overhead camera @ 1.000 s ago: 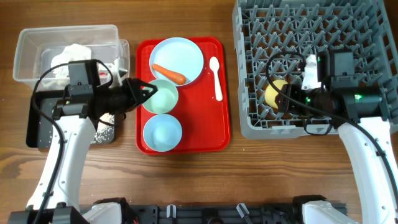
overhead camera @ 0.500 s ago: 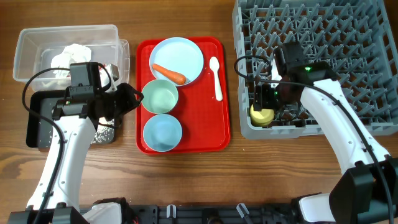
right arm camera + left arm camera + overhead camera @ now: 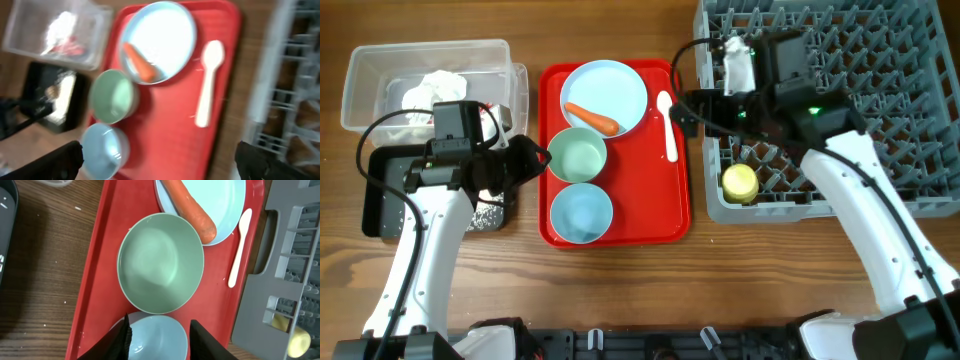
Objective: Sort waste into correct bins and load items into the dishwasher rack
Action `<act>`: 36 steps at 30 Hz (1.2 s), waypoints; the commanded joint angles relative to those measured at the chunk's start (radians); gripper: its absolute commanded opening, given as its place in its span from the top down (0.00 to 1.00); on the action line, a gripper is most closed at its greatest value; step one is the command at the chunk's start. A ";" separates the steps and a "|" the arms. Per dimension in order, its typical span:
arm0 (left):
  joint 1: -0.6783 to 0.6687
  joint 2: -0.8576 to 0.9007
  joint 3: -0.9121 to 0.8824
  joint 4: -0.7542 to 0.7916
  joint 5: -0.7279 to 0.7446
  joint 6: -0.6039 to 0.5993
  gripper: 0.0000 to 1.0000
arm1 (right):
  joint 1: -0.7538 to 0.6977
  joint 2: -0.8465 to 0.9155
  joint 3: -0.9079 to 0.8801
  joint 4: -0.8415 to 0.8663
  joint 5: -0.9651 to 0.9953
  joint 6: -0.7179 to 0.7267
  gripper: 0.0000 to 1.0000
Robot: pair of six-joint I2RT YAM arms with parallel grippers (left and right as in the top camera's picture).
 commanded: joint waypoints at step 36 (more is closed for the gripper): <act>0.127 -0.009 0.003 -0.060 -0.182 -0.089 0.00 | 0.145 0.008 0.003 0.334 0.697 0.261 0.95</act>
